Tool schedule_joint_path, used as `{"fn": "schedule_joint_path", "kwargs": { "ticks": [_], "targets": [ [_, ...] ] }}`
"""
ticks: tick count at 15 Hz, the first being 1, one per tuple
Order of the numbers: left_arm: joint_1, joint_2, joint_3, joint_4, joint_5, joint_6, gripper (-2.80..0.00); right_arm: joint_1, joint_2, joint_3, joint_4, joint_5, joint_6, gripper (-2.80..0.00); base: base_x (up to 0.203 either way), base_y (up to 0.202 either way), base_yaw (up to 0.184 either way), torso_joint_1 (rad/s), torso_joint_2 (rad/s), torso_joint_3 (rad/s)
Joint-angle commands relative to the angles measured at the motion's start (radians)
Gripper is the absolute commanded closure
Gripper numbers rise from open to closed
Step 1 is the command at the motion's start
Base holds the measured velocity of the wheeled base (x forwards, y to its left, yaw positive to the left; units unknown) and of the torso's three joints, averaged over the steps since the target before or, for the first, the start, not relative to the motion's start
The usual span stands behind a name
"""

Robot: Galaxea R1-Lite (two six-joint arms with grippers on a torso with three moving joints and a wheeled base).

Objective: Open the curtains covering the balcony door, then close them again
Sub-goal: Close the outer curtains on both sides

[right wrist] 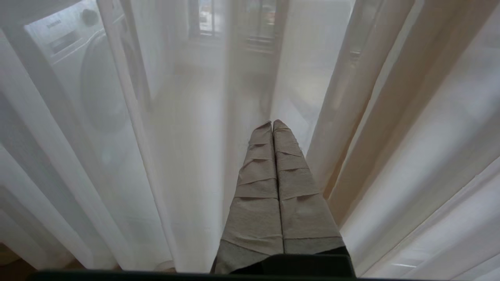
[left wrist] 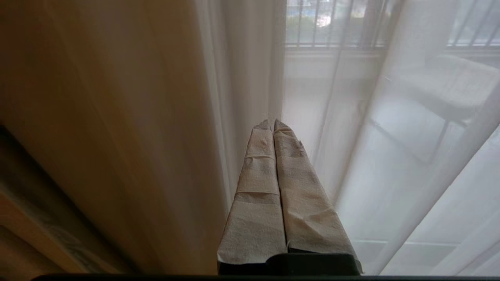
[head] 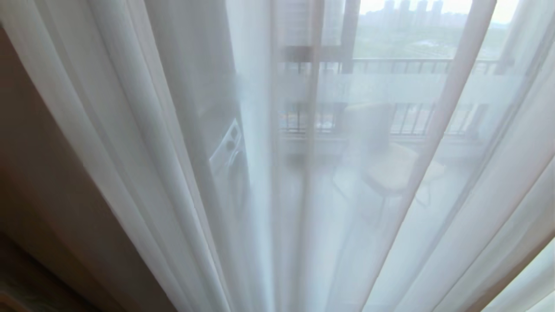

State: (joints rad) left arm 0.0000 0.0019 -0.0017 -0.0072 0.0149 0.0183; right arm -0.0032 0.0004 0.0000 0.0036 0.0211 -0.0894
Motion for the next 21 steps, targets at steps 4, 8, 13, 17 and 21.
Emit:
{"fn": "schedule_joint_path", "kwargs": {
  "ticks": [4, 8, 13, 17, 21],
  "targets": [
    [0.000, 0.000, 0.000, 0.001, 0.000, 0.002, 0.00, 0.000, 0.000, 0.000, 0.000, 0.000, -0.001, 0.00, 0.000, 0.192, 0.000, 0.001, 0.00, 0.005],
    [0.000, 0.000, 0.000, 0.003, 0.002, 0.002, 0.00, 0.000, 0.000, 0.000, 0.000, 0.000, -0.001, 0.00, 0.000, 0.105, -0.001, -0.001, 0.00, 0.003],
    [0.000, 0.000, 0.000, 0.003, 0.002, 0.003, 0.00, 0.000, 0.000, 0.000, -0.001, 0.000, -0.001, 0.00, 0.000, 0.000, 0.000, 0.000, 0.00, 0.000],
    [0.000, 0.000, 0.000, 0.001, 0.000, 0.000, 0.00, 0.000, 0.000, 0.000, -0.001, 0.000, -0.001, 0.00, 0.000, 0.000, 0.000, 0.000, 0.00, 0.000],
    [0.000, 0.000, -0.002, 0.009, 0.001, 0.000, 0.00, 0.000, 0.000, 0.000, -0.001, 0.000, -0.001, 0.00, 0.000, 0.000, 0.000, 0.000, 0.00, 0.000]
  ]
}}
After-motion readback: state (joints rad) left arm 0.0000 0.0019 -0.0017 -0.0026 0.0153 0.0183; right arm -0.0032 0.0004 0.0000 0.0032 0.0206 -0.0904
